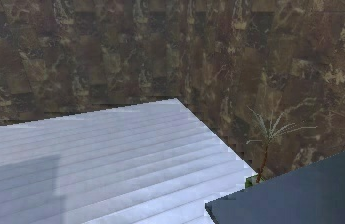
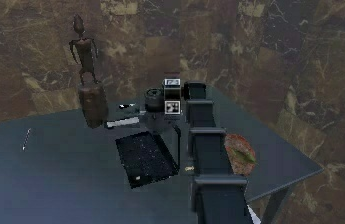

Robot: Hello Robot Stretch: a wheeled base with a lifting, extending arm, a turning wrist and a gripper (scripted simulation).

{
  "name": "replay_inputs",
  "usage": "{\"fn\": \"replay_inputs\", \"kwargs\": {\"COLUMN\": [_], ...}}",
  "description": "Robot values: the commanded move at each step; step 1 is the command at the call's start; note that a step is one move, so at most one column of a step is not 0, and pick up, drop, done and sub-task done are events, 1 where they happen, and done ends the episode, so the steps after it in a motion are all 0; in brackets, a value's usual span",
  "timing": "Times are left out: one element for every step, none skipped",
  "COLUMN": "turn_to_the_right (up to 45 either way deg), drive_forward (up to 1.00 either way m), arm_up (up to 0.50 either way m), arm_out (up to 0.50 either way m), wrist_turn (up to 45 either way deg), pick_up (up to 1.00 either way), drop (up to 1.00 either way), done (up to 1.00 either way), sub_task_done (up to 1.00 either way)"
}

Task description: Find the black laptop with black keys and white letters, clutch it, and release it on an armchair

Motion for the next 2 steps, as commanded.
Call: {"fn": "replay_inputs", "kwargs": {"turn_to_the_right": [0.0,0.0], "drive_forward": [0.0,0.0], "arm_up": [-0.3,0.0], "arm_out": [0.0,0.0], "wrist_turn": [0.0,0.0], "pick_up": [0.0,1.0], "drop": [0.0,0.0], "done": [0.0,0.0], "sub_task_done": [0.0,0.0]}}
